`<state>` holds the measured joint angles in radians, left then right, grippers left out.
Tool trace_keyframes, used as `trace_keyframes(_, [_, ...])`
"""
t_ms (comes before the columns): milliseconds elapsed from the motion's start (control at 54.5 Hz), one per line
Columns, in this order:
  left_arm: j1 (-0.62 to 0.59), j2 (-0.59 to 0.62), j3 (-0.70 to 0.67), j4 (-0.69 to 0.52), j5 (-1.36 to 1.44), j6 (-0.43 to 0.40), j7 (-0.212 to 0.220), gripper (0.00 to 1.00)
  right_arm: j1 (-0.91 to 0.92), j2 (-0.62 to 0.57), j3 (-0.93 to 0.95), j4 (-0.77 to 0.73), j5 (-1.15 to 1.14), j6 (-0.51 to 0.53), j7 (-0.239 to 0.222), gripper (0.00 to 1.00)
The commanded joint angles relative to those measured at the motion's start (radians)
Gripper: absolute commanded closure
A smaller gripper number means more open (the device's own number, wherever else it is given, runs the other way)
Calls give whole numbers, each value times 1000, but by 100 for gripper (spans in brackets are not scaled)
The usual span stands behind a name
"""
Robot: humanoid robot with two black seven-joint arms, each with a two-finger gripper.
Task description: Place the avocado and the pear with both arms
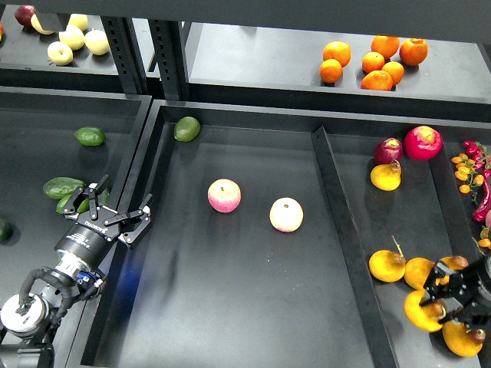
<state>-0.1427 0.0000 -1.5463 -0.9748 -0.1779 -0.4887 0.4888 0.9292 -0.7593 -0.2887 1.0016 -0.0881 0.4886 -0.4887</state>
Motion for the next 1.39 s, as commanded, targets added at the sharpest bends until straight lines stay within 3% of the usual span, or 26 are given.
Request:
trace_keyframes(0, [0,0,0,-1,0,0,0,1,-33,17,19,-21,-19,0,0,71])
trace_keyframes(716, [0,0,0,-2,0,0,0,1,-118,97,71,-120,-59,0,0,66])
trace_keyframes(1266, [2,0,-1,-5,0,0,0,1,-98,81,85,-104,-71,0,0,3])
trace_keyframes(1376, [2,0,-1,-5,0,0,0,1,-78,60,83,-83,-62,0,0,1])
